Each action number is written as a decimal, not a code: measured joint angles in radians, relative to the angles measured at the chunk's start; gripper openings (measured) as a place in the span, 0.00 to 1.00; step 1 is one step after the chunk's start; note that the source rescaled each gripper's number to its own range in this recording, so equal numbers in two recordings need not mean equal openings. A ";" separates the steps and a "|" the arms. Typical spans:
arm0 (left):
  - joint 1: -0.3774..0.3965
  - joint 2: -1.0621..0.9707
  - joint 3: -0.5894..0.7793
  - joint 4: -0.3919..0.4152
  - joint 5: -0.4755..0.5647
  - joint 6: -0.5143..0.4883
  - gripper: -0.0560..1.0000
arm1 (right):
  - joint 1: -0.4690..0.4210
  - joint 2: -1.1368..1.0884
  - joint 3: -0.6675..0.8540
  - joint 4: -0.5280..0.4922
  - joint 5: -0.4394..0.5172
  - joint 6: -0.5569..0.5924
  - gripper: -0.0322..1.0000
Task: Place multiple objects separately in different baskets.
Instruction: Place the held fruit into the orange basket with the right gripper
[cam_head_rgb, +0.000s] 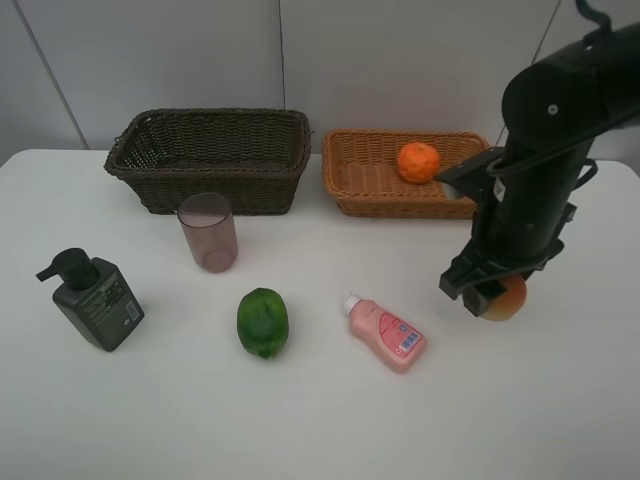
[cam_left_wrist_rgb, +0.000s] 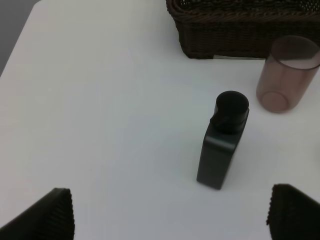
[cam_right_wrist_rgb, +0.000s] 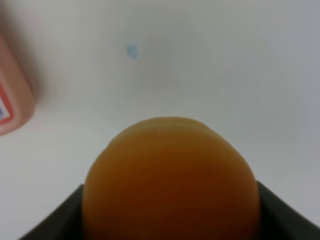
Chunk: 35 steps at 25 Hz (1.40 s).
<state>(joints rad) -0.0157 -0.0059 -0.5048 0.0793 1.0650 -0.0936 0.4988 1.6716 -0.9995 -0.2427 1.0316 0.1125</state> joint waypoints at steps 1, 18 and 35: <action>0.000 0.000 0.000 0.000 0.000 0.000 1.00 | 0.000 -0.002 -0.028 -0.001 0.013 0.000 0.18; 0.000 0.000 0.000 0.000 0.000 0.000 1.00 | -0.125 0.041 -0.397 -0.235 -0.067 0.000 0.18; 0.000 0.000 0.000 0.000 0.000 0.000 1.00 | -0.242 0.352 -0.551 -0.123 -0.279 -0.012 0.18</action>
<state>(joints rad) -0.0157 -0.0059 -0.5048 0.0793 1.0650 -0.0936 0.2566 2.0237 -1.5508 -0.3655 0.7530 0.1008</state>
